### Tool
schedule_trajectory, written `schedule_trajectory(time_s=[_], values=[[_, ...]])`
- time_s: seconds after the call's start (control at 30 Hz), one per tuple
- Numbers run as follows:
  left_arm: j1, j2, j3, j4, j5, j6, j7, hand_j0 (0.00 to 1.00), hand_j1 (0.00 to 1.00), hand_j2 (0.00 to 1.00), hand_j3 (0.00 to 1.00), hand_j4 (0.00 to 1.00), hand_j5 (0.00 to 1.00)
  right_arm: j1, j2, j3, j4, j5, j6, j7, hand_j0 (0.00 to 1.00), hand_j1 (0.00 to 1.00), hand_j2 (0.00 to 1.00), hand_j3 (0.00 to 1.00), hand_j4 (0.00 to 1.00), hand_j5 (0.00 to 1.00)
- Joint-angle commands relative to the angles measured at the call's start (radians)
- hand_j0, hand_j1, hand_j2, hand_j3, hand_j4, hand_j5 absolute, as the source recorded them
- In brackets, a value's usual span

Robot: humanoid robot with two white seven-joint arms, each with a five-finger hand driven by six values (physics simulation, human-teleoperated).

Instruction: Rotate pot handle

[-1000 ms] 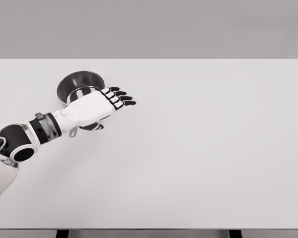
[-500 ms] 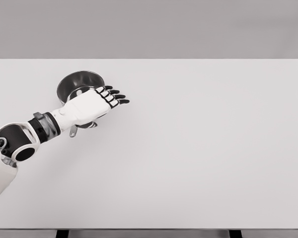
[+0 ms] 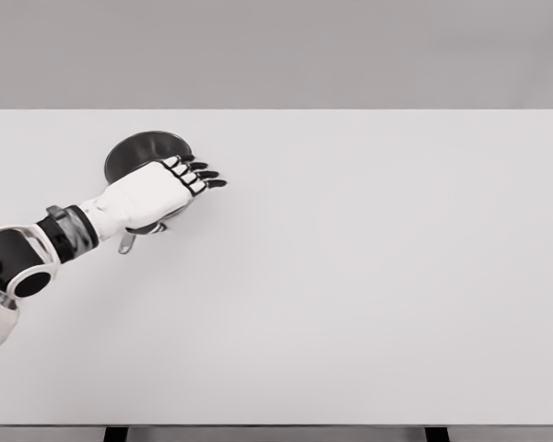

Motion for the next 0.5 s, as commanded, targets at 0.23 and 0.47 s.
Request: schedule_trajectory(time_s=[0.23, 0.47], values=[[0.006, 0.035, 0.02, 0.003, 0.004, 0.002, 0.001, 1.0, 1.0, 1.0, 1.0, 1.0, 1.0, 0.0, 0.0, 0.0, 0.0, 0.0, 0.0, 0.0, 1.0, 1.0, 1.0, 1.0, 1.0, 1.0], [0.009, 0.052, 0.035, 0.009, 0.004, 0.002, 0.001, 1.0, 1.0, 1.0, 1.0, 1.0, 1.0, 0.0, 0.0, 0.0, 0.0, 0.0, 0.0, 0.0, 1.0, 1.0, 1.0, 1.0, 1.0, 1.0]])
